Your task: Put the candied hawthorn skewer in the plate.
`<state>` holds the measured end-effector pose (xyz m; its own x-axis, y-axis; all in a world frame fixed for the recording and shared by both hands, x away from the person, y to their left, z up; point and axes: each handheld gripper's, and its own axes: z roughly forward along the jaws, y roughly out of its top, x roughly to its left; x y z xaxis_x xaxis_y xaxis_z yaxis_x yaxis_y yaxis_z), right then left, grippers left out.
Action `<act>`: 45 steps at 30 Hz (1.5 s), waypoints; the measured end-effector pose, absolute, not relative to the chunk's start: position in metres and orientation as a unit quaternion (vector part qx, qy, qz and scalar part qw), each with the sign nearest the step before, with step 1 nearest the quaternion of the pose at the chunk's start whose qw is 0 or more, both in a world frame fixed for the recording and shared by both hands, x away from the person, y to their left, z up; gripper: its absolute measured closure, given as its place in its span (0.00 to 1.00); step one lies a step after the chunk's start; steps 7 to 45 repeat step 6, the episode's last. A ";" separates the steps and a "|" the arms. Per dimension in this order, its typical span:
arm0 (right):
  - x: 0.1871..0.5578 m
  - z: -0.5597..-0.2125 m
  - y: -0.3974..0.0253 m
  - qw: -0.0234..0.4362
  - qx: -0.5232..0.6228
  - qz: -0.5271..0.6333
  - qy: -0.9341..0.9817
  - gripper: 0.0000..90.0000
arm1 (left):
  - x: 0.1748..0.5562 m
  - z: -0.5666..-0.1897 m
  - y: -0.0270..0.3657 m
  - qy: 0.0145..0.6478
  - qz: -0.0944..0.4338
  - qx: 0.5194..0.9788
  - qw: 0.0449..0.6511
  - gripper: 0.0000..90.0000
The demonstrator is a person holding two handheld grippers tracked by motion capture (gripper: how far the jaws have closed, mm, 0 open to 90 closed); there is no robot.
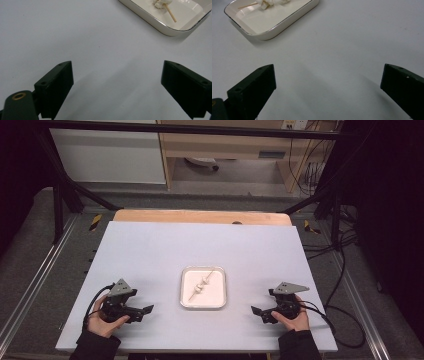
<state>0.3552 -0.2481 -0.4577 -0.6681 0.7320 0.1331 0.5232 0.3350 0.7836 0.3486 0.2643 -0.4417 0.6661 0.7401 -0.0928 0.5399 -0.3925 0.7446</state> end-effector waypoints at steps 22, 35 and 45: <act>0.355 -0.458 -0.248 0.122 0.389 0.426 0.808 0.01 | 0.349 -0.443 0.264 0.386 0.128 0.826 0.391 0.12; 0.355 -0.458 -0.248 0.122 0.389 0.426 0.808 0.01 | 0.349 -0.443 0.264 0.386 0.128 0.826 0.391 0.12; 0.355 -0.458 -0.248 0.122 0.389 0.426 0.808 0.01 | 0.349 -0.443 0.264 0.386 0.128 0.826 0.391 0.12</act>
